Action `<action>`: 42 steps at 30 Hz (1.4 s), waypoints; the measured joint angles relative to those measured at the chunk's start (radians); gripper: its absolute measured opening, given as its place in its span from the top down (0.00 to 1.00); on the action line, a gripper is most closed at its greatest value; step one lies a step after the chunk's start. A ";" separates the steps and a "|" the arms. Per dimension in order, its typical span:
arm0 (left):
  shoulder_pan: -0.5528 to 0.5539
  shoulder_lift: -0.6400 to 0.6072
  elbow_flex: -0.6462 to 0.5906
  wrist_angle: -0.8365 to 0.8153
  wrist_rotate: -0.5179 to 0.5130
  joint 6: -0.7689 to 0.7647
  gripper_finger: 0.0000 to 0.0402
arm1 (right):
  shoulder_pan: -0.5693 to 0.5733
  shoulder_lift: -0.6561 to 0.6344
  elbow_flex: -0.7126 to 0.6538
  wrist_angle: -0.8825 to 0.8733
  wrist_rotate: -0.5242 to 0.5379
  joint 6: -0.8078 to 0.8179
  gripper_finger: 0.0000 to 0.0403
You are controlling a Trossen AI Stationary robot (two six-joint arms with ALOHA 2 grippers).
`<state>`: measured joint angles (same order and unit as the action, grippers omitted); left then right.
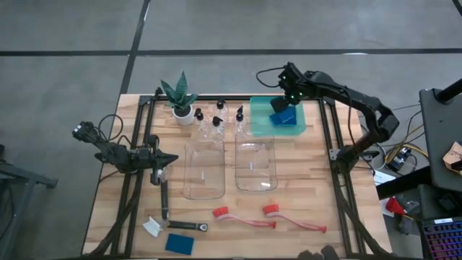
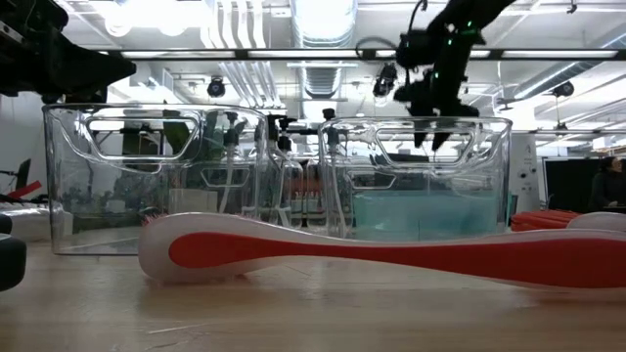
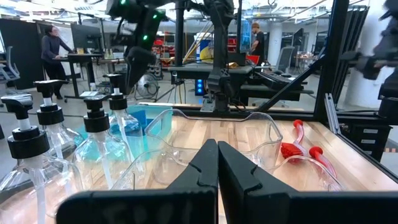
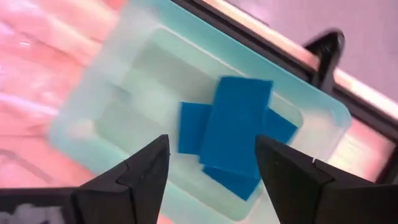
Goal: Pick & Place Kitchen Sink Supplies
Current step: Put the blue sponge into the green bin
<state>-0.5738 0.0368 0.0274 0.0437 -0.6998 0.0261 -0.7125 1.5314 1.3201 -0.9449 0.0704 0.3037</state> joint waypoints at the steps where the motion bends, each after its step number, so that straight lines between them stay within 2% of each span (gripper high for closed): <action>1: 0.000 0.000 0.000 0.000 0.000 0.000 0.99 | 0.016 -0.016 0.000 0.009 0.000 -0.006 0.43; 4: 0.000 0.000 0.000 0.000 0.000 0.000 0.99 | 0.071 -0.064 0.000 0.023 0.000 -0.016 0.47; 7: 0.000 0.000 0.000 0.000 0.000 0.000 0.99 | 0.140 -0.112 -0.004 0.047 0.000 -0.013 0.54; 15: 0.000 0.000 0.000 0.000 0.000 0.000 0.99 | 0.357 -0.192 -0.022 0.062 0.010 0.040 0.94; 20: 0.000 0.000 0.000 0.008 0.001 -0.026 0.99 | 0.519 -0.212 -0.027 0.064 0.091 0.099 0.98; 24: 0.000 0.000 0.000 0.033 0.015 -0.193 0.99 | 0.641 -0.217 -0.027 0.065 0.200 0.156 0.98; 30: 0.000 0.000 0.000 0.079 0.011 -0.370 0.99 | 0.774 -0.195 -0.027 0.067 0.284 0.218 0.98; 33: 0.000 0.000 0.000 0.089 0.047 -0.425 0.99 | 0.819 -0.187 -0.029 0.068 0.329 0.232 0.98; 36: 0.000 0.003 0.000 0.121 0.084 -0.566 0.99 | 0.848 -0.182 -0.032 0.070 0.364 0.246 0.98; 40: -0.001 0.013 0.000 0.172 0.146 -0.592 0.98 | 0.865 -0.179 -0.038 0.072 0.383 0.252 0.98; 42: -0.001 0.022 0.000 0.227 0.178 -0.588 0.95 | 0.865 -0.178 -0.049 0.072 0.383 0.261 0.98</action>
<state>-0.5747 0.0590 0.0277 0.2709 -0.5215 -0.5620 0.1521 1.3532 1.2713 -0.8725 0.4538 0.5645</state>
